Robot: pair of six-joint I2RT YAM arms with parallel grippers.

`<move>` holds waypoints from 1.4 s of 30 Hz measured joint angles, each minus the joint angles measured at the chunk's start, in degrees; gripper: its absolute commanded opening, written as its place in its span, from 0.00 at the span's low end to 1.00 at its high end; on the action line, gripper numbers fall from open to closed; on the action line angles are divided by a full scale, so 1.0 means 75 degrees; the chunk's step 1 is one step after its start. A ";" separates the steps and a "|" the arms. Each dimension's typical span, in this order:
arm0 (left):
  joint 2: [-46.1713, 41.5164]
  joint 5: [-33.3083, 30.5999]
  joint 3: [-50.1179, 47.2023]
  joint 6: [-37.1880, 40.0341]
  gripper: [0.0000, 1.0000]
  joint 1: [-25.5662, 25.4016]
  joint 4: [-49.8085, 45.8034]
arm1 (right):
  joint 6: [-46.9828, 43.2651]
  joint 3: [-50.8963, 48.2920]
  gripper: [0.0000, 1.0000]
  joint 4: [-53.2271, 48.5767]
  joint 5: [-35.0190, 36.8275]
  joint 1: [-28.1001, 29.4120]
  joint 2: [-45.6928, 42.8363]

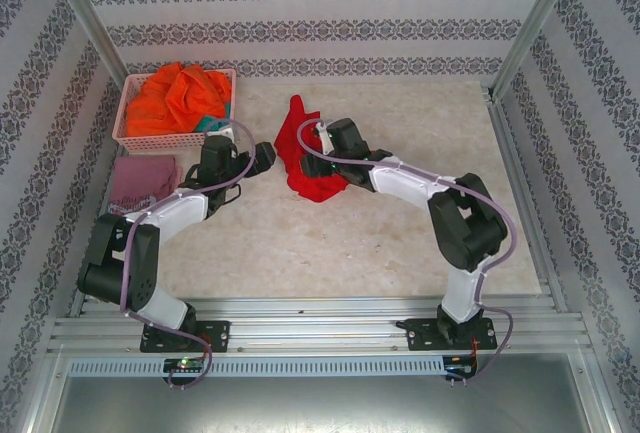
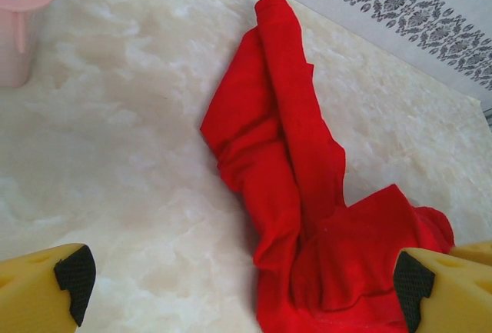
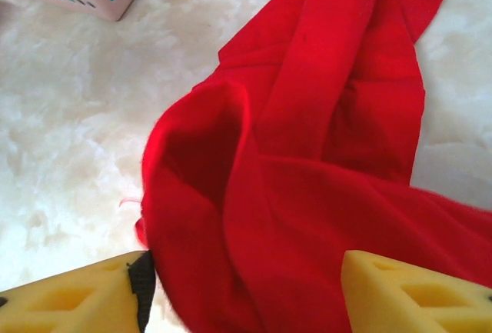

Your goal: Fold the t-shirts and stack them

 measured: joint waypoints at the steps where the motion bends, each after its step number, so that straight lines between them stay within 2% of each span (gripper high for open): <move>1: -0.0012 -0.0029 -0.0020 0.0000 1.00 -0.0003 -0.0006 | -0.0020 0.0131 0.41 -0.0067 -0.0015 -0.0006 0.0119; 4: -0.0012 -0.0050 -0.0020 0.0000 1.00 0.0000 -0.0009 | -0.0163 0.0364 0.06 -0.0236 -0.0166 -0.0070 0.0315; 5: -0.0009 -0.0047 -0.0015 0.0000 1.00 -0.0003 -0.0009 | -0.0189 0.0364 0.00 -0.0251 -0.0224 -0.0099 0.0315; 11: 0.0332 0.0044 0.0341 -0.0099 1.00 -0.0003 -0.0047 | -0.0321 -0.0504 0.00 0.0058 -0.0510 -0.0117 -0.0391; 20: 0.1807 0.0364 0.2034 -0.0239 1.00 -0.0213 -0.0201 | -0.0402 -0.2949 0.00 0.0720 -0.0300 -0.0388 -0.3392; 24: 0.2602 0.0373 0.3232 -0.0221 0.99 -0.0437 -0.0755 | -0.0493 -0.4127 0.00 0.0889 -0.0239 -0.0717 -0.4724; 29: 0.3535 0.0000 0.4864 0.0070 0.88 -0.0968 -0.1938 | -0.0533 -0.4937 0.00 0.0583 -0.0431 -0.0731 -0.5517; 32: 0.4057 -0.0379 0.5686 0.0303 0.81 -0.1297 -0.2734 | -0.0143 -0.5380 0.00 0.0411 -0.0245 -0.0874 -0.5843; 37: 0.4771 -0.0793 0.6443 0.0536 0.64 -0.1585 -0.3745 | 0.0691 -0.5794 0.00 -0.0015 0.0460 -0.2116 -0.6566; 39: 0.4980 -0.0877 0.6586 0.0577 0.61 -0.1606 -0.4045 | 0.0903 -0.5794 0.00 -0.0073 0.0662 -0.2506 -0.6755; 42: 0.5254 -0.1014 0.6819 0.0612 0.55 -0.1603 -0.4403 | 0.1113 -0.5794 0.00 -0.0085 0.0772 -0.2702 -0.6849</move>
